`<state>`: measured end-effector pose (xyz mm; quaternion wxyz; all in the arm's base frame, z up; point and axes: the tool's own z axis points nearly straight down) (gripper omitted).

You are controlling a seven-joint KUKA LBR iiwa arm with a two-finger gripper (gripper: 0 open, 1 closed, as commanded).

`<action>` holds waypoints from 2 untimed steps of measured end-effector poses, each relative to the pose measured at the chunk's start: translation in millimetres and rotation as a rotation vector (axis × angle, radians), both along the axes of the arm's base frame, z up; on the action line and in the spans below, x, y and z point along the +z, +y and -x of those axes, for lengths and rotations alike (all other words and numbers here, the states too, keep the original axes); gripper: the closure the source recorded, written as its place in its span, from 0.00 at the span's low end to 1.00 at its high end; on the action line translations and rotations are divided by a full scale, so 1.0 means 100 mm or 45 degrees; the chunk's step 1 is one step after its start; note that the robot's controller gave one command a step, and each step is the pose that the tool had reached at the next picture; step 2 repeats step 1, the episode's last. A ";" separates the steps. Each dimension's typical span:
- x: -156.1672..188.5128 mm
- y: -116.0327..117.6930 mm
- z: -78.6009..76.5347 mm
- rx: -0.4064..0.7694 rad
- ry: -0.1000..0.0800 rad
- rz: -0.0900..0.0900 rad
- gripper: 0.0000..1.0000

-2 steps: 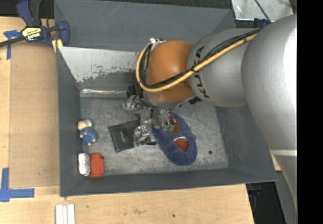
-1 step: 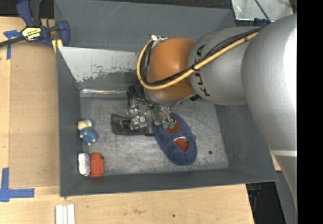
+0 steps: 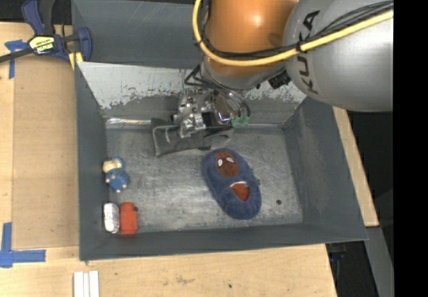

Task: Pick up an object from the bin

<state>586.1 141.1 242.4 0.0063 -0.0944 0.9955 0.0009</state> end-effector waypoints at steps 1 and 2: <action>-0.21 -0.06 -0.01 0.330 0.015 0.006 1.00; -0.21 -0.06 -0.01 0.330 0.015 0.006 1.00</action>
Offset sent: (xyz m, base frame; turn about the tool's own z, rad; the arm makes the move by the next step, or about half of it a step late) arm 0.0004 -0.0060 -0.0208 -0.2601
